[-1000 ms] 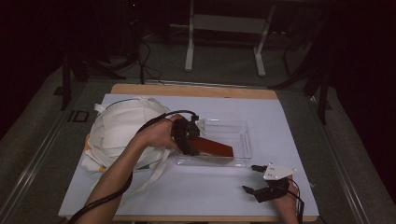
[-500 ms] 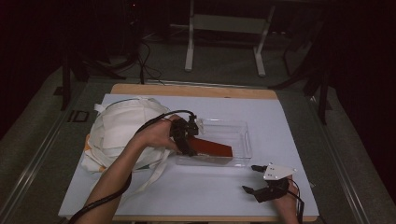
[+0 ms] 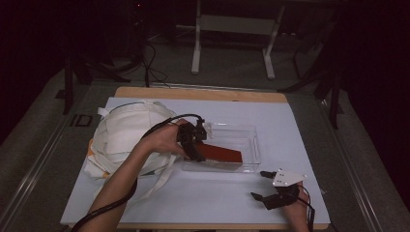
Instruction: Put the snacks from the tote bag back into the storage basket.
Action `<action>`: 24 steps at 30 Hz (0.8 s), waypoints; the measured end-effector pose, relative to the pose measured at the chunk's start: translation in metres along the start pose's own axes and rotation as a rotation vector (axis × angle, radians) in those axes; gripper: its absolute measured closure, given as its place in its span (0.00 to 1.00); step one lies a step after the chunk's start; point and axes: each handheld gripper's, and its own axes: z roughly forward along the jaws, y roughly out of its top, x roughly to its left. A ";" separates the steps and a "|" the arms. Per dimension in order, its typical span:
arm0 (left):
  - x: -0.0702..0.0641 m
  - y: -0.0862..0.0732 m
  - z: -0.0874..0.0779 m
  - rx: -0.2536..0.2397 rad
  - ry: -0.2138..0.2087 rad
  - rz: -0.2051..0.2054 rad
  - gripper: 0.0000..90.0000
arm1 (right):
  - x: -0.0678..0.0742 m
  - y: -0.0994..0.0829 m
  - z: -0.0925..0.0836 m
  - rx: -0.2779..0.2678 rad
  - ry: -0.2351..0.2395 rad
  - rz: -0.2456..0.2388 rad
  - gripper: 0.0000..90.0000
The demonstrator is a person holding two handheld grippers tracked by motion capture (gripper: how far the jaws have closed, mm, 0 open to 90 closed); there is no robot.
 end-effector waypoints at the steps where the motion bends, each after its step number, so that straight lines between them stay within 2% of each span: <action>1: 0.000 -0.001 0.000 -0.005 0.000 -0.005 0.42 | 0.000 0.000 0.000 0.000 0.000 0.000 0.16; 2: 0.000 -0.001 -0.001 -0.004 -0.003 -0.006 0.42 | 0.000 0.000 0.000 0.000 0.000 0.000 0.16; 6: 0.001 -0.003 -0.009 -0.047 -0.001 -0.014 0.41 | 0.000 0.000 0.000 0.001 0.001 0.000 0.16; 17: 0.000 -0.008 -0.019 -0.059 0.028 -0.023 0.41 | 0.000 0.000 0.000 0.005 -0.002 0.000 0.16; 24: -0.002 -0.013 -0.024 -0.062 0.062 -0.032 0.41 | 0.000 0.000 0.000 0.002 -0.002 0.000 0.16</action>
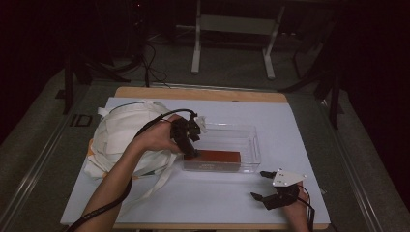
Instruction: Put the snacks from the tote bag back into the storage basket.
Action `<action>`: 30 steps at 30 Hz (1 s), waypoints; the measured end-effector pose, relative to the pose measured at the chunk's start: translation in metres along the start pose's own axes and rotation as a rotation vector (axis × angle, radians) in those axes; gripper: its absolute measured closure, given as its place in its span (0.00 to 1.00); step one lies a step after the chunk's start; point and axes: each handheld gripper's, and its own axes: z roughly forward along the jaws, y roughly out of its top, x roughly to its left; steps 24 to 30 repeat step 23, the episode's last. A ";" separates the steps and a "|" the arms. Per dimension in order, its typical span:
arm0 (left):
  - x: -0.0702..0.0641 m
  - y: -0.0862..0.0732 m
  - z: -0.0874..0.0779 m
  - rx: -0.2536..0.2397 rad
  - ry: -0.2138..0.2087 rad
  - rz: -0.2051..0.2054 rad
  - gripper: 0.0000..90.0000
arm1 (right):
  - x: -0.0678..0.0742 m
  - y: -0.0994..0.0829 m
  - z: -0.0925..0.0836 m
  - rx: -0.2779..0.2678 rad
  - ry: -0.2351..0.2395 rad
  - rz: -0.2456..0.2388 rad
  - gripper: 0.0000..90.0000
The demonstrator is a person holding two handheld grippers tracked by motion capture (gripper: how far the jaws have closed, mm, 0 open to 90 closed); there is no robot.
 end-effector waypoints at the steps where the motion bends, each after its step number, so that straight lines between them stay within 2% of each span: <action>1: -0.001 -0.001 -0.001 -0.001 0.008 -0.002 0.41 | 0.000 0.000 0.000 0.000 0.001 0.000 0.16; 8: -0.003 -0.011 -0.012 -0.046 0.035 -0.042 0.41 | 0.000 0.000 0.000 -0.002 0.000 0.001 0.16; 16: -0.013 -0.025 -0.022 -0.069 0.115 -0.095 0.41 | 0.000 0.000 0.000 0.000 -0.002 0.000 0.16; 23: -0.026 -0.040 -0.024 -0.132 0.179 -0.164 0.40 | 0.000 0.000 0.000 0.002 -0.002 0.000 0.16; 30: -0.026 -0.040 -0.024 -0.132 0.179 -0.164 0.40 | 0.000 0.000 0.000 0.002 -0.002 0.000 0.16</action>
